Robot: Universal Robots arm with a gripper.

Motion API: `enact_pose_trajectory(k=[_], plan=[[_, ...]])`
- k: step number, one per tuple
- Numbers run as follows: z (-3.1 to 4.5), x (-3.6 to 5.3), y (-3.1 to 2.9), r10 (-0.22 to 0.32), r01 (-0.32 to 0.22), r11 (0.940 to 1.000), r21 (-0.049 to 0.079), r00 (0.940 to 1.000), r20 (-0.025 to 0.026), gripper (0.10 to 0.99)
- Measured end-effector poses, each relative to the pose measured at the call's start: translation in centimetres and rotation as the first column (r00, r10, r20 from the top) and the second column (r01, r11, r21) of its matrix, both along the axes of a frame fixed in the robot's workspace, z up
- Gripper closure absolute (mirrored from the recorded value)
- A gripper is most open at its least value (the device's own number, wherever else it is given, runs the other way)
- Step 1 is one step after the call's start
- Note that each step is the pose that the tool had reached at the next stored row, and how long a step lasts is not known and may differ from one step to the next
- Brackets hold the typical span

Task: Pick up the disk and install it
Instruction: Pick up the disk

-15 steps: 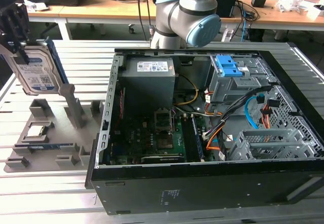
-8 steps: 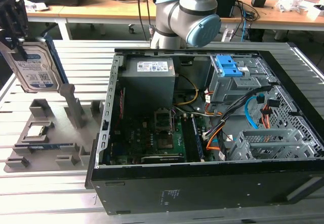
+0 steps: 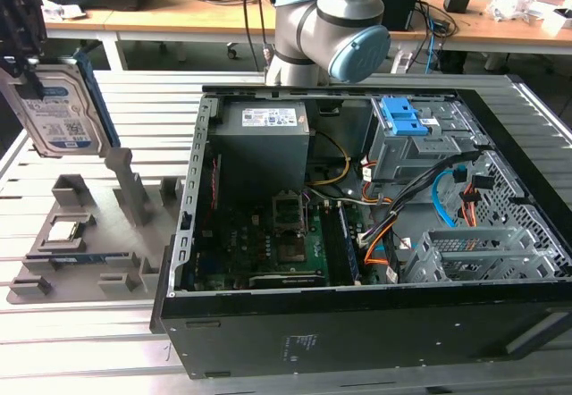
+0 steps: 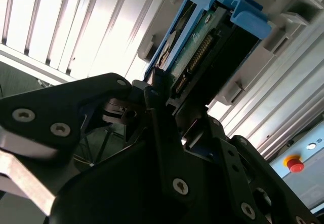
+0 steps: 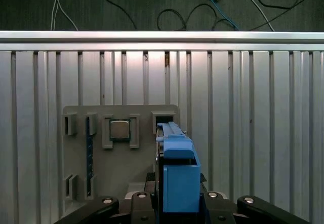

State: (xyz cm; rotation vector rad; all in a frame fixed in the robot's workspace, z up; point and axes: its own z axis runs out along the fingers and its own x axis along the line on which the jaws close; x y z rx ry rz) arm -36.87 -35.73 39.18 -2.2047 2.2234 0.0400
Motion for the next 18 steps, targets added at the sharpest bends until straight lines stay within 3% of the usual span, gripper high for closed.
enact_pose_trajectory(k=[12,18], plan=[[1.76,0.00,0.00,0.000,0.000,1.0000,0.000,1.0000,0.0000,0.722],[3.21,0.00,0.00,0.000,0.000,1.0000,0.000,1.0000,0.0000,0.722]])
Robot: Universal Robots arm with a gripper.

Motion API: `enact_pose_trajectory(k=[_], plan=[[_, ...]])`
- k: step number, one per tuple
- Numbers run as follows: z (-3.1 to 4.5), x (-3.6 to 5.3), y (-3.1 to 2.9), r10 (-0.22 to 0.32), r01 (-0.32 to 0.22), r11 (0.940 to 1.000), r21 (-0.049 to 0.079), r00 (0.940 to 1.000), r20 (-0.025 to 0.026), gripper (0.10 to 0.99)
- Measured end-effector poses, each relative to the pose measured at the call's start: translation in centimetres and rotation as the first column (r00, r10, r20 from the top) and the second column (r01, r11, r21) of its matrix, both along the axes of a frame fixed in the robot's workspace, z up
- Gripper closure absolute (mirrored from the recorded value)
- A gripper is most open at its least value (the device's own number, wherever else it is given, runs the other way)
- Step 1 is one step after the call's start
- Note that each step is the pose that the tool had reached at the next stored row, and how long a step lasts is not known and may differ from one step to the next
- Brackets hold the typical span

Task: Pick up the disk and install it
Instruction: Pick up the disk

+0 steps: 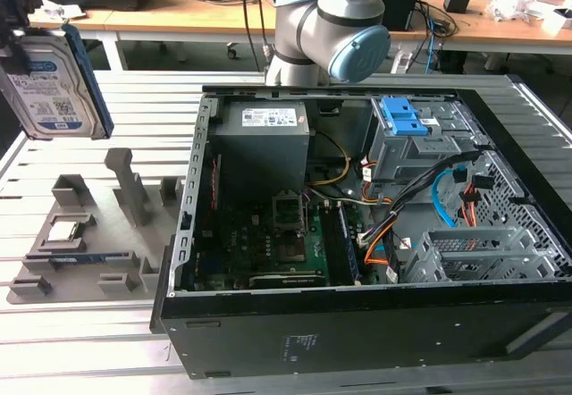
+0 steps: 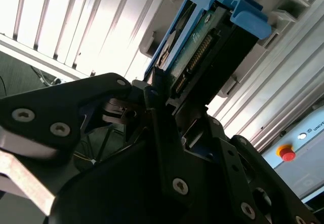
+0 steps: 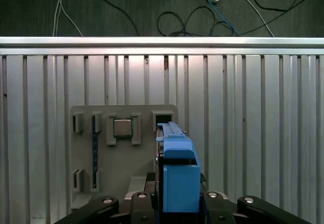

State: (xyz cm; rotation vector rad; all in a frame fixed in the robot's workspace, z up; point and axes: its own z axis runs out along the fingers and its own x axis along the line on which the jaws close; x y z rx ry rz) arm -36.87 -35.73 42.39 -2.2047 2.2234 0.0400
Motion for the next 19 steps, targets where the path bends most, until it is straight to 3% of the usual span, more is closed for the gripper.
enact_pose_trajectory(k=[7,10,14,19], plan=[[1.93,0.00,0.00,0.000,0.000,1.0000,0.000,1.0000,0.0000,0.722],[3.59,0.00,0.00,0.000,0.000,1.0000,0.000,1.0000,0.0000,0.722],[4.95,0.00,0.00,0.000,0.000,1.0000,0.000,1.0000,0.0000,0.722],[7.59,0.00,0.00,0.000,0.000,1.0000,0.000,1.0000,-0.0001,0.722]])
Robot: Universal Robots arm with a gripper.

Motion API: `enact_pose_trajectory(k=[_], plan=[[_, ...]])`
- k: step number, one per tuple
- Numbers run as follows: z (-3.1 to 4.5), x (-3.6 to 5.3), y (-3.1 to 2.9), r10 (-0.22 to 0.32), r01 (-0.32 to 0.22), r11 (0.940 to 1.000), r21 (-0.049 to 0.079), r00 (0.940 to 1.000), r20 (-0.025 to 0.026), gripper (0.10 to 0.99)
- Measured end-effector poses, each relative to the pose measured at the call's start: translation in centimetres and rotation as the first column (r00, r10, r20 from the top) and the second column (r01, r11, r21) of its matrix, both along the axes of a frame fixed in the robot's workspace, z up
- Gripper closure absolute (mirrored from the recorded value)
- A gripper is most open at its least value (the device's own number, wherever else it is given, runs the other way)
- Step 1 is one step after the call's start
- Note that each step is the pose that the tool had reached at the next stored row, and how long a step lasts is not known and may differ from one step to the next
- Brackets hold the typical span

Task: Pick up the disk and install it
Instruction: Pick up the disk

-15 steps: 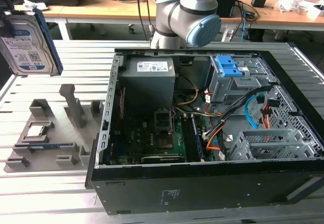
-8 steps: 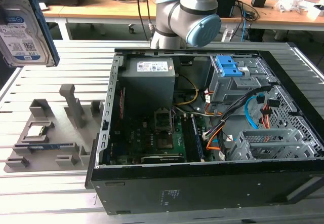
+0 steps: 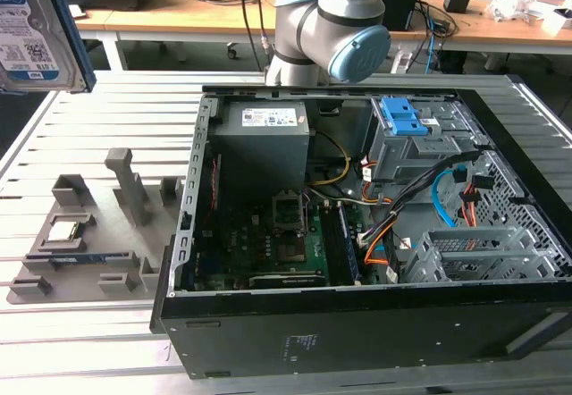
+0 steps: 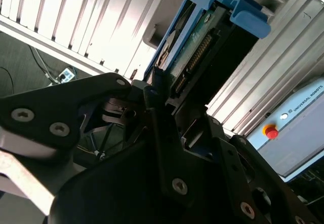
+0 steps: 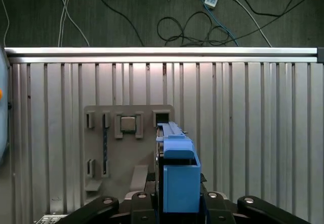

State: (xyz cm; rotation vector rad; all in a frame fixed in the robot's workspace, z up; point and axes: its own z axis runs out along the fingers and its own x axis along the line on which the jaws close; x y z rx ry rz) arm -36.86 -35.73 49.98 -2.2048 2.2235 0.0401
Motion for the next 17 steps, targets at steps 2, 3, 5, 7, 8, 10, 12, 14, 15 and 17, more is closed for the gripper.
enact_pose_trajectory(k=[2,3,5,7,8,10,12,14,15,17], plan=[[0.66,0.00,0.00,0.000,0.000,1.0000,0.000,1.0000,0.0001,0.722],[0.85,0.00,0.00,0.000,0.000,1.0000,0.000,1.0000,0.0001,0.722],[0.97,0.00,0.00,0.000,0.000,1.0000,0.000,1.0000,0.0002,0.722],[0.99,0.00,0.00,0.000,0.000,1.0000,0.000,1.0000,0.0001,0.722],[0.99,0.00,0.00,0.000,0.000,1.0000,0.000,1.0000,0.0001,0.722],[0.99,0.00,0.00,0.000,0.000,1.0000,0.000,1.0000,0.0002,0.722],[1.00,0.08,-0.01,0.000,0.000,1.0000,0.000,1.0000,0.0001,0.722],[1.00,0.17,0.00,0.000,0.000,1.0000,0.000,1.0000,0.0001,0.722],[1.00,0.24,0.00,0.000,0.000,1.0000,0.000,1.0000,0.0002,0.722],[1.00,0.36,0.00,0.000,0.000,1.0000,0.000,1.0000,0.0001,0.722]])
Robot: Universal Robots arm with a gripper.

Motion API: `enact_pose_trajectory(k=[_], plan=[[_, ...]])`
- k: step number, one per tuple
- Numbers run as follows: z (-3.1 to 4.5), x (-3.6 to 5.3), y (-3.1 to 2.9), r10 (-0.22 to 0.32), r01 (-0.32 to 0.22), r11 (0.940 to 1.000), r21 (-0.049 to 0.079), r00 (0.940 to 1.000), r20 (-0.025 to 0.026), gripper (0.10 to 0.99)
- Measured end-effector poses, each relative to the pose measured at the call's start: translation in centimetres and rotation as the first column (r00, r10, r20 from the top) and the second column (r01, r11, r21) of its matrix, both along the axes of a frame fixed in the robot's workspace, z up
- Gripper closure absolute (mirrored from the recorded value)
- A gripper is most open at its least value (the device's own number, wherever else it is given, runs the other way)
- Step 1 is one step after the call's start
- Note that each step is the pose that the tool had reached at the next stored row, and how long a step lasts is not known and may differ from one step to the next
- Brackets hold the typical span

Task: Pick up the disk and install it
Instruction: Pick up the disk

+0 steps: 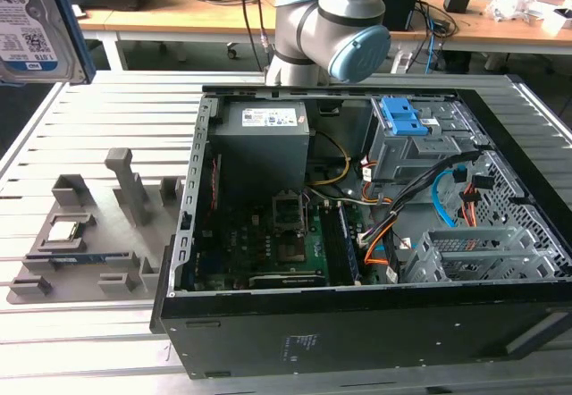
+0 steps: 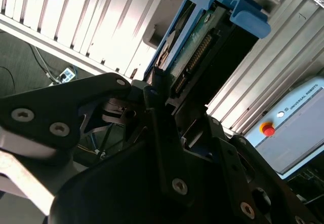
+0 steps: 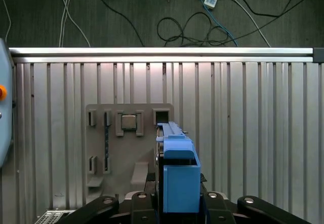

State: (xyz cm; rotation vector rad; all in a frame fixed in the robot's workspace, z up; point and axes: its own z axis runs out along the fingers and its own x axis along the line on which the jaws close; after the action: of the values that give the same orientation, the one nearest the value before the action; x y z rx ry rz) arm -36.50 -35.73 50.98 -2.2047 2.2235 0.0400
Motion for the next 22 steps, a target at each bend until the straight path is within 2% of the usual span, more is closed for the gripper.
enact_pose_trajectory(k=[5,10,19,22], plan=[[0.00,0.57,0.01,0.000,0.000,1.0000,0.000,1.0000,0.0000,0.722],[0.00,2.17,0.07,0.000,0.000,1.0000,0.000,1.0000,0.0000,0.722],[0.00,4.53,0.13,0.000,0.000,1.0000,0.000,1.0000,0.0001,0.722],[0.00,5.72,0.17,0.000,0.000,1.0000,0.000,1.0000,0.0001,0.722]])
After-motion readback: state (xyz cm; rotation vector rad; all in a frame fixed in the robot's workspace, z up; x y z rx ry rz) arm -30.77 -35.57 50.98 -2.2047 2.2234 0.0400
